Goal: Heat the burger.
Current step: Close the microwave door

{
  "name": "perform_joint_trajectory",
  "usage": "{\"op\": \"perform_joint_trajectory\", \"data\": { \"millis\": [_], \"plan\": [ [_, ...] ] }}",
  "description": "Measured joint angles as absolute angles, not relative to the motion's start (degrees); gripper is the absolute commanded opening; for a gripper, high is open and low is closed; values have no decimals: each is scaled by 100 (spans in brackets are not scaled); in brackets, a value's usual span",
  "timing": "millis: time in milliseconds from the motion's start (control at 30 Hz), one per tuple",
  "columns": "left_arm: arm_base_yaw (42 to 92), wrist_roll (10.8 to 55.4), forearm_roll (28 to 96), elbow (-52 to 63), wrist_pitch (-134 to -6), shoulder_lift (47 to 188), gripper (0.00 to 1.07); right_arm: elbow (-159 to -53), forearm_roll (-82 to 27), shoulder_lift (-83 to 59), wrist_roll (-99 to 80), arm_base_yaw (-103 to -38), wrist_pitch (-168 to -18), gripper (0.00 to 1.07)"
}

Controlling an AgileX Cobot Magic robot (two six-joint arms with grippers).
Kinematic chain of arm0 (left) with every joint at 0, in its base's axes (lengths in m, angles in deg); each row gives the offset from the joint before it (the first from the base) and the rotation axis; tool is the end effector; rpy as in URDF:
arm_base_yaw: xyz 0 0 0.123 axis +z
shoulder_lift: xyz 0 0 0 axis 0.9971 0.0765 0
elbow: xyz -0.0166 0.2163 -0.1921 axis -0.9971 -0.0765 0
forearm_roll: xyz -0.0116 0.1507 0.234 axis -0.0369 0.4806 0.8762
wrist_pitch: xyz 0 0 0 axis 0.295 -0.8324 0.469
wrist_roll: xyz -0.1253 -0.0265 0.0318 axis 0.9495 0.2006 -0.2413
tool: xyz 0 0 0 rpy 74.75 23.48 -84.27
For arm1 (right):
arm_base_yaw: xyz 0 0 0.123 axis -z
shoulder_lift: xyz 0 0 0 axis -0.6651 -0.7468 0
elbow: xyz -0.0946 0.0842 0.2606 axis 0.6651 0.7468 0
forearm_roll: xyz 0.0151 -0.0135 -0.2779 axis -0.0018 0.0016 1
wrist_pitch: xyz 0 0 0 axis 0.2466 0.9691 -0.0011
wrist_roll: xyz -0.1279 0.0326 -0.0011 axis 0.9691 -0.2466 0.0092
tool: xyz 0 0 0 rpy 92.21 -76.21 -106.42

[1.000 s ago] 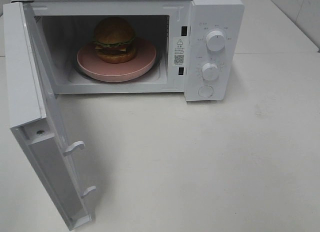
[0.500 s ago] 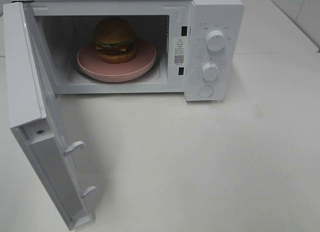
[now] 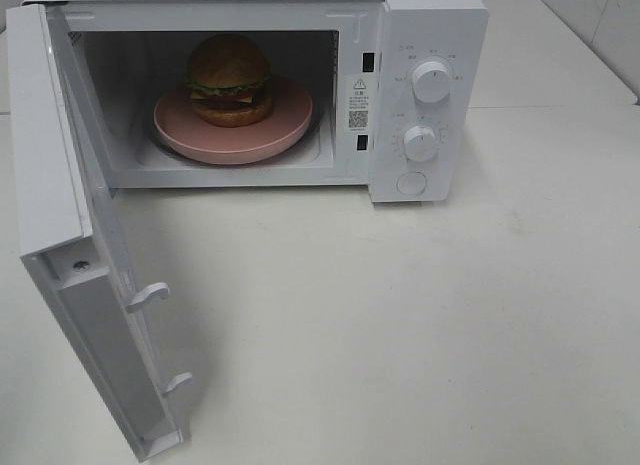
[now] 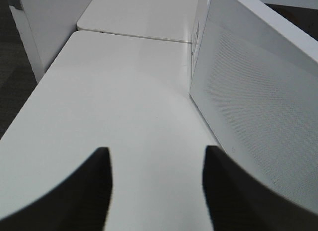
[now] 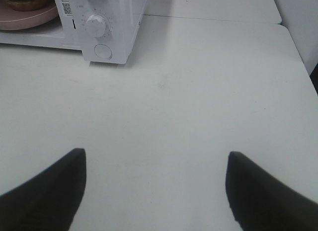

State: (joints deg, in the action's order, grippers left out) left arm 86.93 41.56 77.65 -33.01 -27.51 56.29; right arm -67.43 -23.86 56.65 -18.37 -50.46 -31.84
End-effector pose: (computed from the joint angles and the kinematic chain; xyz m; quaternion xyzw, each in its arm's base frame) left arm 0.0721 0.0034 0.2964 -0.0436 0.8391 -0.0075 0.5421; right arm 0.0528 0.0011 0.2803 -0.0304 0.8355 0.0326 0.5477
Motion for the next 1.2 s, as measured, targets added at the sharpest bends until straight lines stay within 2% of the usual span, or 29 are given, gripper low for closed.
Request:
{"op": "perform_joint_trajectory", "data": {
  "millis": [33,67,100,333,400,500,633,800,867,1200],
  "plan": [
    [8693,4173,7765,-3301,-2803,5732,11,-6743,-2386,5665,-1837,-5046,-3184,75],
    [8693,4173,7765,-3301,-2803,5732,11,-6743,-2386,5665,-1837,-5046,-3184,75],
    [8693,4190,7765,-3295,-2900,5922,0,-6743,-2386,5665,-1837,-5046,-3184,75],
    [8693,4156,7776,-3427,-3576,6506,0,-6743,-2386,5665,-1837,-5046,-3184,75],
    [8693,4018,7776,-3770,-4516,6758,0,-6743,-2386,5665,-1837,-5046,-3184,75],
    [8693,3984,7776,-3874,-4791,6821,0,-6743,-2386,5665,-1837,-5046,-3184,75],
    [8693,3932,7776,-4383,-6097,7130,0,-6743,-2386,5665,-1837,-5046,-3184,75],
    [8693,3915,7776,-4802,-7089,7463,0,-6743,-2386,5665,-1837,-5046,-3184,75],
    [8693,3915,7776,-5163,-8137,7915,0,-6743,-2386,5665,-1837,-5046,-3184,75],
    [8693,3915,7913,-5357,-9621,9159,0,-6743,-2386,5665,-1837,-5046,-3184,75]
  ]
}}
